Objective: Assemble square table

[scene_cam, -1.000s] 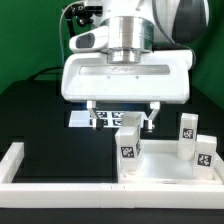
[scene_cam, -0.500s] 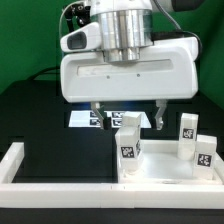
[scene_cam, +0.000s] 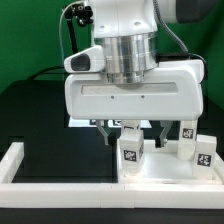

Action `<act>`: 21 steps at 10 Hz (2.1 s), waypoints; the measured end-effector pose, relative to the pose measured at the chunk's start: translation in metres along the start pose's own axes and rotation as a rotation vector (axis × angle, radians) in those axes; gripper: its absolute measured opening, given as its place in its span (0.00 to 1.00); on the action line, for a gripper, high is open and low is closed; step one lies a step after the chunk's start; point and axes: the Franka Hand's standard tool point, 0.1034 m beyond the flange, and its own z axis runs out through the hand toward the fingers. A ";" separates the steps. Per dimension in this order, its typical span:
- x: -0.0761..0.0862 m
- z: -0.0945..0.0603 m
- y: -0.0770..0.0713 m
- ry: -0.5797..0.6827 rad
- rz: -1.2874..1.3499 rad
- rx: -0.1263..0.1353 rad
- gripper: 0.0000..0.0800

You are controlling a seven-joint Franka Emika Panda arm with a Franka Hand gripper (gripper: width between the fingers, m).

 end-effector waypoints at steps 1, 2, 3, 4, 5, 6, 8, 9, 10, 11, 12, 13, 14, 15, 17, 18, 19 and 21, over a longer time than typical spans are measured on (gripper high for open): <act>-0.002 0.001 -0.003 0.004 0.000 -0.002 0.81; -0.001 0.001 -0.002 0.004 0.002 -0.003 0.81; -0.001 0.001 -0.001 0.004 0.003 -0.003 0.66; -0.001 0.001 -0.001 0.004 0.003 -0.003 0.49; -0.001 0.001 -0.001 0.004 0.003 -0.003 0.36; -0.001 0.002 0.000 0.004 0.004 -0.003 0.36; -0.001 0.002 0.000 0.004 0.004 -0.003 0.36; -0.001 0.002 -0.001 0.007 0.013 -0.003 0.36; 0.000 0.003 -0.001 0.045 0.053 -0.004 0.36; 0.000 0.003 -0.001 0.051 0.107 -0.004 0.36; 0.001 0.003 -0.001 0.055 0.160 -0.004 0.36; 0.001 0.003 -0.001 0.059 0.183 -0.008 0.36; 0.003 0.003 -0.001 0.066 0.263 -0.002 0.36; 0.003 0.003 0.001 0.072 0.407 0.002 0.36; 0.002 0.004 0.001 0.100 0.660 0.004 0.37; 0.000 0.004 0.001 0.130 0.768 0.013 0.37; -0.002 0.003 0.002 0.152 0.858 0.027 0.37; -0.004 0.003 0.002 0.151 0.995 0.034 0.37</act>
Offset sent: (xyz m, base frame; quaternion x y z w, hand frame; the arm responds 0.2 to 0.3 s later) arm 0.0000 0.0000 0.0000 0.0000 0.0000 0.0000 1.0000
